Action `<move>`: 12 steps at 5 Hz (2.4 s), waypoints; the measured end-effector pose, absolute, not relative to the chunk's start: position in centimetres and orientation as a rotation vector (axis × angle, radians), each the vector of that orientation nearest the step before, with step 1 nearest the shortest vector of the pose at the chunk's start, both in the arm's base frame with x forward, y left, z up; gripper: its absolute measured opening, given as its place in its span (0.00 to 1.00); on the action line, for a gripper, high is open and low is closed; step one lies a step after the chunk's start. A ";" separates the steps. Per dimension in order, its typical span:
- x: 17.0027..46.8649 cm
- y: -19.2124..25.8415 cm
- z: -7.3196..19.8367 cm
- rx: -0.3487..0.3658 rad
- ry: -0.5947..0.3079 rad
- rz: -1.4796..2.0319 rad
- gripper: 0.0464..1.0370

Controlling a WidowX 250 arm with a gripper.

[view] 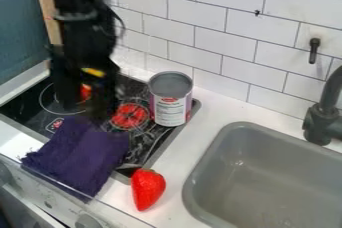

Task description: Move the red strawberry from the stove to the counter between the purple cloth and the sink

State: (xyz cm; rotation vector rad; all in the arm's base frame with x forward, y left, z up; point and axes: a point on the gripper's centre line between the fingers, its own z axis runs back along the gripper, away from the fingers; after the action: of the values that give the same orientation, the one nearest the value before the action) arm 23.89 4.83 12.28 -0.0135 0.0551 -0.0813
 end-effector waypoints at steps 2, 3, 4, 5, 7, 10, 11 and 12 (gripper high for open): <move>28.5 12.0 12.1 0.024 0.024 -0.088 0.96; 28.4 12.3 12.0 0.022 0.027 -0.086 0.96; 28.4 12.3 12.0 0.022 0.027 -0.086 0.96; 28.4 12.3 12.0 0.022 0.025 -0.086 0.96; 28.4 12.3 12.0 0.022 0.027 -0.086 0.96; 28.4 12.3 12.0 0.022 0.027 -0.086 0.96; 28.4 12.3 12.0 0.022 0.027 -0.086 0.96; 28.4 12.2 12.0 0.020 0.026 -0.086 0.96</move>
State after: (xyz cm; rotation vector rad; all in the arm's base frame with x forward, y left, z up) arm 28.43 12.23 12.03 0.0203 0.0262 -0.0858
